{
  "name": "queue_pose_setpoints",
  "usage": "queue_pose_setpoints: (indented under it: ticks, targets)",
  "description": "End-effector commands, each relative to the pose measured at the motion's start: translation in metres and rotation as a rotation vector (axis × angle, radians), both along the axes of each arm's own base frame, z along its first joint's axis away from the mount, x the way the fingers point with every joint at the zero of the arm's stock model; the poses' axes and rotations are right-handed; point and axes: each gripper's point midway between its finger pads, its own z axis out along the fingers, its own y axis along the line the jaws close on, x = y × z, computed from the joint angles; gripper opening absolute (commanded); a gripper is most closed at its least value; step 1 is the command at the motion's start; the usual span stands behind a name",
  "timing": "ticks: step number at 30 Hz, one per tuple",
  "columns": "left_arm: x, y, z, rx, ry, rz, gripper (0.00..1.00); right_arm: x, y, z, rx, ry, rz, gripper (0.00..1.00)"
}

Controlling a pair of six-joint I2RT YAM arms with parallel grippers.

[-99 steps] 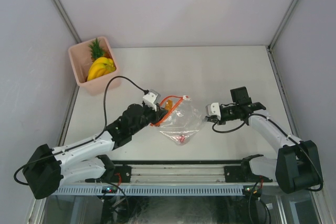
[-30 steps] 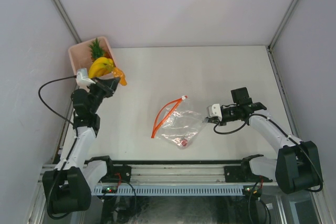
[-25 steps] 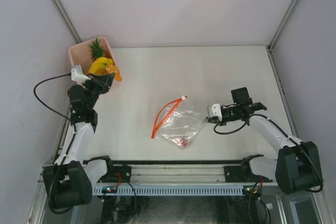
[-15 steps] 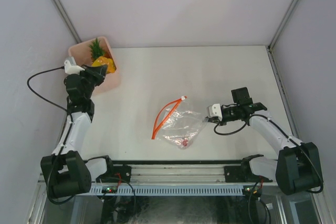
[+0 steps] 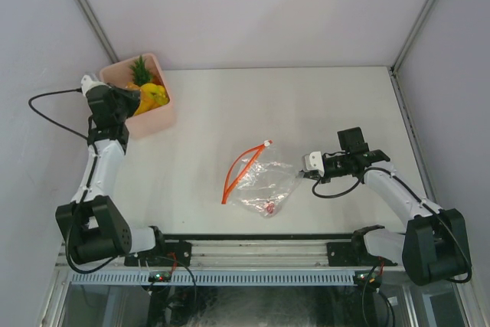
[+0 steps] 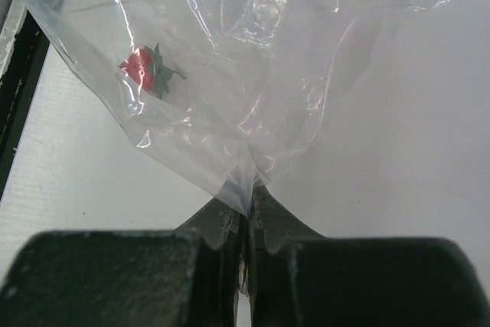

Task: Open the zip-top bag and remove the fake food
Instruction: Place the fake vegetable in the bin.

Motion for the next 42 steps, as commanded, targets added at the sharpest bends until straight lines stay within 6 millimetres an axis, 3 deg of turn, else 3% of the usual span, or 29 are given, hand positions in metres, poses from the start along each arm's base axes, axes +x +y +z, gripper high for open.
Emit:
queue_pose_setpoints:
  ticks: [1, 11, 16, 18, 22, 25, 30, 34, 36, 42]
  targets:
    - [0.007, 0.029, 0.010, 0.030, 0.072, 0.127, 0.02, 0.008, 0.004, 0.021, 0.032, -0.063, 0.006, 0.00]
    - [0.031, 0.059, -0.010, 0.107, 0.288, 0.199, 0.04, 0.009, 0.004, 0.020, 0.029, -0.064, 0.003, 0.00]
    - [0.038, 0.076, -0.020, 0.196, 0.380, 0.226, 0.15, 0.009, 0.004, 0.020, 0.029, -0.064, 0.003, 0.00]
    - [0.040, 0.080, -0.024, 0.222, 0.415, 0.226, 0.24, 0.009, 0.004, 0.020, 0.028, -0.063, 0.003, 0.00]
    - [0.042, 0.086, -0.031, 0.262, 0.462, 0.226, 0.63, 0.009, 0.004, 0.019, 0.027, -0.063, 0.003, 0.00]
    - [0.043, 0.088, -0.030, 0.275, 0.467, 0.228, 0.81, 0.010, 0.004, 0.019, 0.026, -0.064, 0.002, 0.00]
    - [0.038, 0.086, -0.015, 0.289, 0.427, 0.222, 0.89, 0.009, 0.004, 0.019, 0.027, -0.063, 0.003, 0.00]
    - [0.032, 0.070, 0.005, 0.300, 0.310, 0.149, 0.90, 0.009, 0.004, 0.020, 0.029, -0.063, 0.004, 0.00]
    - [0.028, 0.054, 0.025, 0.306, 0.202, 0.077, 0.90, 0.009, 0.004, 0.020, 0.029, -0.063, 0.004, 0.00]
    - [0.010, -0.027, 0.069, 0.255, -0.122, -0.291, 0.88, 0.009, 0.004, 0.020, 0.029, -0.065, 0.006, 0.00]
